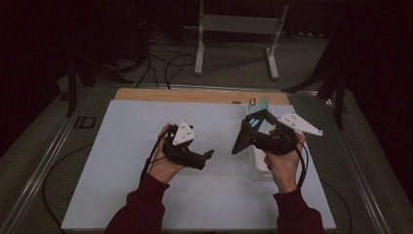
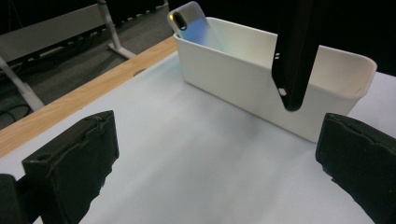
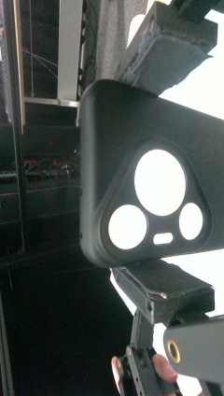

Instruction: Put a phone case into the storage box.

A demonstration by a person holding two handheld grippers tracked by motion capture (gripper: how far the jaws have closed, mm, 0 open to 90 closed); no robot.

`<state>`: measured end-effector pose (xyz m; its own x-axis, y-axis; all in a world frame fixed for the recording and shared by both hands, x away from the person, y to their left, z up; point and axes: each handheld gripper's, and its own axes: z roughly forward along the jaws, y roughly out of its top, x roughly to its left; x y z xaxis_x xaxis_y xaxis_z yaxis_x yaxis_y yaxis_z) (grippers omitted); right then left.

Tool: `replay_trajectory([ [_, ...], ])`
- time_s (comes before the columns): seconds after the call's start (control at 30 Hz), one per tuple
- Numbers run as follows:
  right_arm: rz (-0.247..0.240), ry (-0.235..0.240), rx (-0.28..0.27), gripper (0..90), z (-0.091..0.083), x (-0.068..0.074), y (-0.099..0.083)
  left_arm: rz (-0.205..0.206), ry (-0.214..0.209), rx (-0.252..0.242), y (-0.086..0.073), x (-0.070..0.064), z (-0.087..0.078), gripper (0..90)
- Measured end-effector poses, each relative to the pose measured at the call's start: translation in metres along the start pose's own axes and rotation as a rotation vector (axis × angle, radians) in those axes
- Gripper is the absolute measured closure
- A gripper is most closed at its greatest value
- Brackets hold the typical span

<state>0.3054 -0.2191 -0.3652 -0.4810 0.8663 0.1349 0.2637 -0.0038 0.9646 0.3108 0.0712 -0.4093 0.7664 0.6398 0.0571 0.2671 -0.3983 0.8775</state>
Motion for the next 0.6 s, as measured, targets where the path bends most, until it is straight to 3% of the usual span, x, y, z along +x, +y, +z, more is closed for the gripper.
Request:
replay_trajectory([
  [0.6, -0.014, -0.047, -0.018, 14.2, 0.005, -0.011, 0.011, -0.009, 0.075, 0.001, -0.011, 0.02, -0.021, 0.0],
])
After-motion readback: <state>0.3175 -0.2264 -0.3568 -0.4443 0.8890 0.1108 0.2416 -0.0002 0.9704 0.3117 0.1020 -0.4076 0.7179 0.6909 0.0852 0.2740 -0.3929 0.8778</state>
